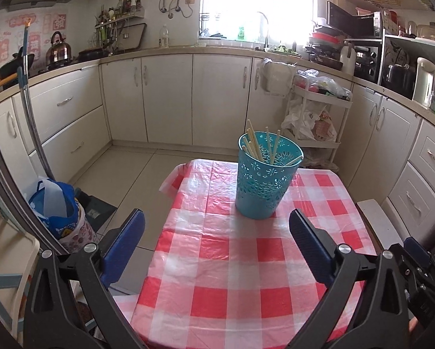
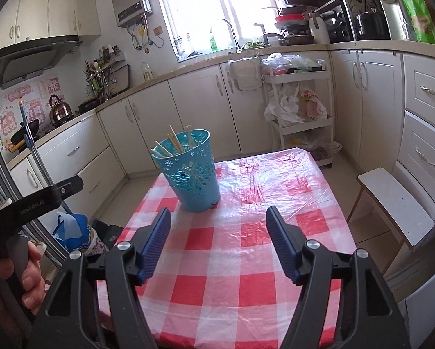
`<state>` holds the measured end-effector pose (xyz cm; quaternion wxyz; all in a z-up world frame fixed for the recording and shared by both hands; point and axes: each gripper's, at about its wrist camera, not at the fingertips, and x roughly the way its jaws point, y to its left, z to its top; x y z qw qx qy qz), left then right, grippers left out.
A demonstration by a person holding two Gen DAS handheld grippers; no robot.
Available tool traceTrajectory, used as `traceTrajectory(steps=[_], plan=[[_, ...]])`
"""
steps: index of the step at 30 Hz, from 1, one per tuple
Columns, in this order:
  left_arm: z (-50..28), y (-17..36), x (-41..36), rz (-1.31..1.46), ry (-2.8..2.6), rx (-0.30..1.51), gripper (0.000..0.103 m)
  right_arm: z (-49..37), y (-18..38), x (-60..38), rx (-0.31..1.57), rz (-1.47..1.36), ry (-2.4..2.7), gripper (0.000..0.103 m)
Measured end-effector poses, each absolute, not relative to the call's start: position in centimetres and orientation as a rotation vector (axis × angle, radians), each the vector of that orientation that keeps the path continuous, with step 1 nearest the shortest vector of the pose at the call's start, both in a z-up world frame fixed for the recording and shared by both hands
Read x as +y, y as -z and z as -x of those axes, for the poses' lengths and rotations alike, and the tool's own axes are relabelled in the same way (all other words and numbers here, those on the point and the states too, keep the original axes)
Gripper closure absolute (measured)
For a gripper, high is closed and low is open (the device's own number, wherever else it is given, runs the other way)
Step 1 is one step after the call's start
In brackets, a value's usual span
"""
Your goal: Organize utensils
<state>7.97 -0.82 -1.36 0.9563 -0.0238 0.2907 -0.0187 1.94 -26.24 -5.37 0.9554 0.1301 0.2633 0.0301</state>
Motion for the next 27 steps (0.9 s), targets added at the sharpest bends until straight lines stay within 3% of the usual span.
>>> traceTrajectory(steps=[13,27], plan=[[3.1,-3.4,0.1,0.071,0.05,0.572,0.007,8.0,-1.0,-24.9,0.519,-0.294,-0.095,0.023],[10.4,-5.2,2.4,0.082,0.032,0.594,0.007,16.4,-4.1,-24.1,0.572,-0.328,-0.084,0.012]])
